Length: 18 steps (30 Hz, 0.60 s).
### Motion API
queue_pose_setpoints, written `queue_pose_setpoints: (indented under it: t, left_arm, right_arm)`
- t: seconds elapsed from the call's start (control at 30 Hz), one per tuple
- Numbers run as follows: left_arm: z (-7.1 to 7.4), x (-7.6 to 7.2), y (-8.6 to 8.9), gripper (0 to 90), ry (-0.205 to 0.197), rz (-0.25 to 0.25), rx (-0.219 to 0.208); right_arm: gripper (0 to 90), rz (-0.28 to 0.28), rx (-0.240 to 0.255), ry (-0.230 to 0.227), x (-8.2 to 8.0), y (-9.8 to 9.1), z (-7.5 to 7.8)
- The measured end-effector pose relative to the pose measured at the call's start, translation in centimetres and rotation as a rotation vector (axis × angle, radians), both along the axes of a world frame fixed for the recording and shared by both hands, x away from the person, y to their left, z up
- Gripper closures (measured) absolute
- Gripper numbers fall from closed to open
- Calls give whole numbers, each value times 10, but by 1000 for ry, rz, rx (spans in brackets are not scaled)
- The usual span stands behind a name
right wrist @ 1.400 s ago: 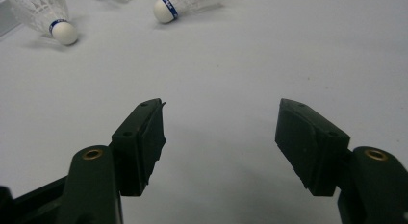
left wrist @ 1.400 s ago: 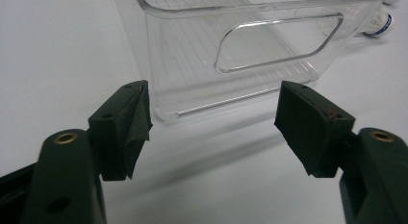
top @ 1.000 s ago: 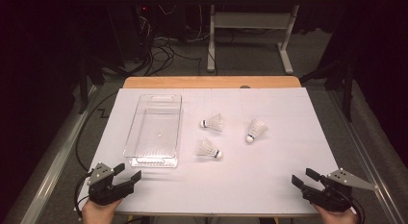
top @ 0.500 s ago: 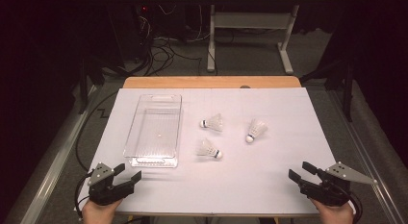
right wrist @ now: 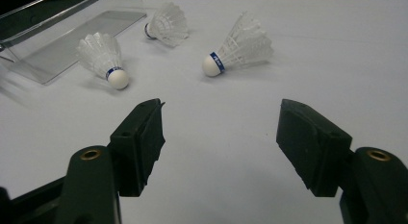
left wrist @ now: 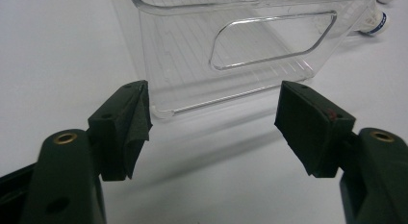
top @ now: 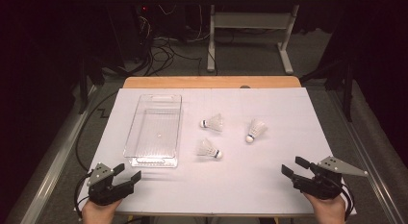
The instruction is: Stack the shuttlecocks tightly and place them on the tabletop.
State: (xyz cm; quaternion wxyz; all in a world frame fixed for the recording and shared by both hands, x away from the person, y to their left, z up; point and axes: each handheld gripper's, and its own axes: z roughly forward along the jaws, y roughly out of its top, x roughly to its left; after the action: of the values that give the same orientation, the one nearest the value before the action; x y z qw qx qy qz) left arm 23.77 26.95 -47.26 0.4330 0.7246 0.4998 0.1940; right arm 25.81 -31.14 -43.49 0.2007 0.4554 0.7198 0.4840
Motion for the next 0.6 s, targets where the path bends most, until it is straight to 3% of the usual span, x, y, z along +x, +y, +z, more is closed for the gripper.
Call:
queue_pose_setpoints:
  t: [0.6]
  left_arm:
    - [0,0,0,284,1,1,-3]
  right_arm:
    - [353,31,-39,-5,29,25,5]
